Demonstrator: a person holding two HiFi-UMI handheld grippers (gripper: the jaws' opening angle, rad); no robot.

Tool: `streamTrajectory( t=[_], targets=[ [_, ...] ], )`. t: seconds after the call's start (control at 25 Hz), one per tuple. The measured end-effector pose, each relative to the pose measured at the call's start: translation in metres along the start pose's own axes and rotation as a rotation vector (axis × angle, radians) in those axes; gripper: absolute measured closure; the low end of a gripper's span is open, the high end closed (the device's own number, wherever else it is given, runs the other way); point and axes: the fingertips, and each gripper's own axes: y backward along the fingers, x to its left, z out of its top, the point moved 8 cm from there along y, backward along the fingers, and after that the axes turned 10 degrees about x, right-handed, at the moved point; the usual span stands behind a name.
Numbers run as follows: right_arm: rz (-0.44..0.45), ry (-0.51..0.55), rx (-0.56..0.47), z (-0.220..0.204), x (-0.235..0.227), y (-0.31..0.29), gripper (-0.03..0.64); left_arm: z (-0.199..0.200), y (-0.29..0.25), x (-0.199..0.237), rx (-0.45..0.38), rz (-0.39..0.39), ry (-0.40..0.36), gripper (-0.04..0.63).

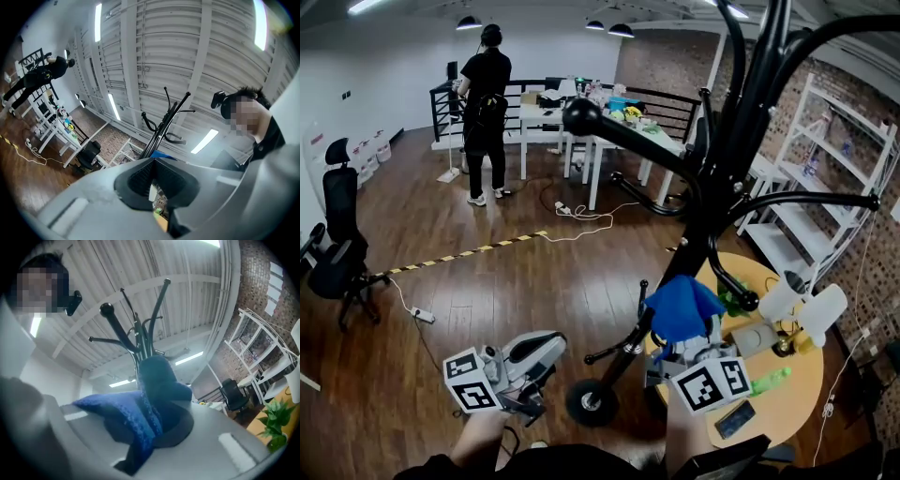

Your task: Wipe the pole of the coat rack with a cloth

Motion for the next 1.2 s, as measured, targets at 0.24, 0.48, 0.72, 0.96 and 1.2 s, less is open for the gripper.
streamTrajectory(
  t=[0.24, 0.48, 0.72, 0.96, 1.2],
  targets=[
    [0.042, 0.071, -0.100, 0.061, 0.015, -0.014, 0.592, 0.007, 0.009, -0.002, -0.038, 0.027, -0.022, 0.593],
    [0.027, 0.096, -0.102, 0.056, 0.018, -0.011, 0.592, 0.009, 0.020, -0.003, -0.046, 0.042, -0.033, 0.594],
    [0.020, 0.042, -0.032, 0.011, 0.010, -0.002, 0.592, 0.008, 0.019, -0.005, -0.018, 0.045, -0.027, 0.593],
    [-0.007, -0.015, 0.076, -0.043, -0.011, 0.011, 0.592, 0.002, 0.006, -0.004, 0.028, 0.040, -0.012, 0.593],
    [-0.059, -0.064, 0.220, -0.116, -0.036, 0.030, 0.592, -0.003, -0.003, -0.006, 0.056, 0.032, 0.000, 0.592]
  ],
)
